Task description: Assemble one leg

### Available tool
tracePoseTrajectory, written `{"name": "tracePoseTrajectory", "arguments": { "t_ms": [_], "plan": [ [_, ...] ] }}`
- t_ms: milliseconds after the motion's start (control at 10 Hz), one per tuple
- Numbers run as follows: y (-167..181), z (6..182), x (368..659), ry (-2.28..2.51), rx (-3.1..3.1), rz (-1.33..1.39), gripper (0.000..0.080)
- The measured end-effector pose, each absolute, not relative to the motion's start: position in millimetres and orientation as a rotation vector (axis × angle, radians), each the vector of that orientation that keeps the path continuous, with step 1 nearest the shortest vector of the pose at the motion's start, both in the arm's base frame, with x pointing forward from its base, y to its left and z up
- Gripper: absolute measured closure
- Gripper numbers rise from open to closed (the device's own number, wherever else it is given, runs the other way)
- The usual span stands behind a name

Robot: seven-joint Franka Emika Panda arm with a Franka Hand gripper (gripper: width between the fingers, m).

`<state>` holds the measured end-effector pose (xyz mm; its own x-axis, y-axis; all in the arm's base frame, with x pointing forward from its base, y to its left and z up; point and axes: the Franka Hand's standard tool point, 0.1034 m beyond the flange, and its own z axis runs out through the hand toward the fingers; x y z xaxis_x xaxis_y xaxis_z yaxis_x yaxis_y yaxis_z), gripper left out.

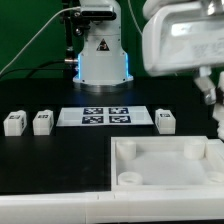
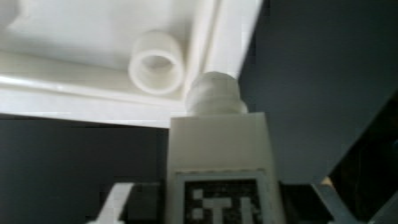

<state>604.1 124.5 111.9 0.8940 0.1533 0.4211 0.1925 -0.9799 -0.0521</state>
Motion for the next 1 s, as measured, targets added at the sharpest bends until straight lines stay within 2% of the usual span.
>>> {"name": "tracePoseTrajectory", "arguments": {
  "t_ms": [400, 700, 1000],
  "plan": [
    [111, 101.1, 626, -0.276, -2.964, -0.699, 0.0509],
    [113, 82.3, 620, -0.278, -2.97, -0.66, 0.0509],
    [113, 77.4, 621, -0.275, -2.965, -0.679, 0.0509]
  ]
}}
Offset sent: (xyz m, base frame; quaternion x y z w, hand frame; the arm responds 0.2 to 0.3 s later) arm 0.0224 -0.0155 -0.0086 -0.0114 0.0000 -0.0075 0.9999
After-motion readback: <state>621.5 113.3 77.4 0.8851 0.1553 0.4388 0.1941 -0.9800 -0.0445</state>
